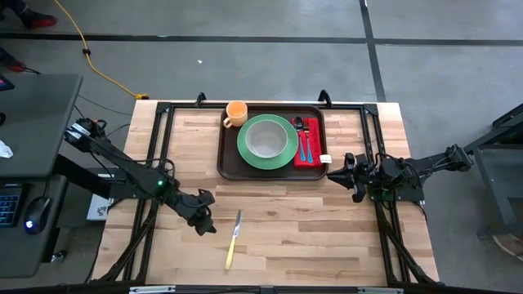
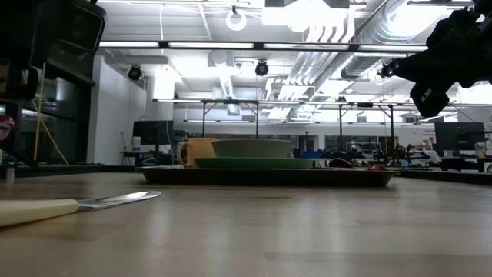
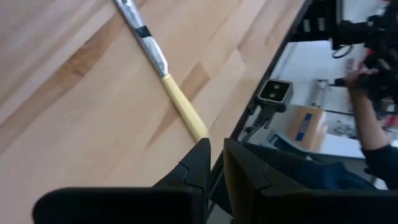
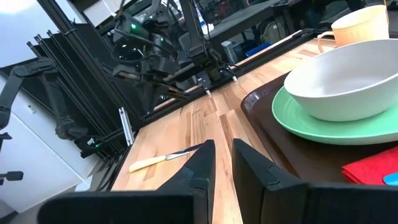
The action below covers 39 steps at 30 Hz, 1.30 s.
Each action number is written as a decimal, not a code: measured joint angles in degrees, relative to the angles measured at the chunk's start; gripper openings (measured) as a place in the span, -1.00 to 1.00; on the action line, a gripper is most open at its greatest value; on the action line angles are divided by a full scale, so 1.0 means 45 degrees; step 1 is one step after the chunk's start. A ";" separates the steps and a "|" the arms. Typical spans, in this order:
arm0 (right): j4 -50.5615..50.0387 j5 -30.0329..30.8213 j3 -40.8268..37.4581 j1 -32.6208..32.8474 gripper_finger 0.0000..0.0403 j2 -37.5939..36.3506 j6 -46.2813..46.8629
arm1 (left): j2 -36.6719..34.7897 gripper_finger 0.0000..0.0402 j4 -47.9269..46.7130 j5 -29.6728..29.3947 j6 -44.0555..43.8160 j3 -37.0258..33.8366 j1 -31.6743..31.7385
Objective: Set up tray
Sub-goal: Put the yellow knife on top of the red napkin to the right of the blue fork
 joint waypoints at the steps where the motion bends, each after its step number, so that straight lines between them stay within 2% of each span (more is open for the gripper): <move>1: 0.0000 0.0009 0.0000 0.0000 -0.84 -0.0001 -0.0001 | 0.0000 -0.62 -0.0364 -0.0021 0.0003 0.0192 0.0000; 7: 0.0000 0.0001 0.0000 0.0005 -0.84 -0.0003 -0.0284 | 0.0000 -0.62 -0.2385 -0.0080 -0.0299 0.1193 0.0000; 11: 0.0000 -0.0024 0.0000 0.0000 -0.84 -0.0002 -0.0369 | 0.0044 -0.62 -0.2493 -0.0178 -0.1001 0.1534 -0.0084; 14: -0.0047 -0.0323 -0.0005 0.0000 -0.84 0.0000 -0.0379 | 0.0474 -0.62 -0.2496 -0.0714 -0.1379 0.1880 -0.0366; 21: -0.0137 -0.1126 -0.0005 0.0004 -0.84 0.0000 -0.0513 | 0.2246 -0.62 -0.2810 -0.0658 -0.2397 0.2883 -0.0964; 28: -0.0163 -0.1241 -0.0005 0.0001 -0.84 0.0000 -0.0706 | 0.3702 -0.62 -0.2927 -0.0639 -0.3002 0.3794 -0.1164; 39: -0.0189 -0.1400 -0.0005 0.0000 -0.84 0.0015 -0.1032 | 0.4772 -0.62 -0.2761 -0.0669 -0.3632 0.3874 -0.1137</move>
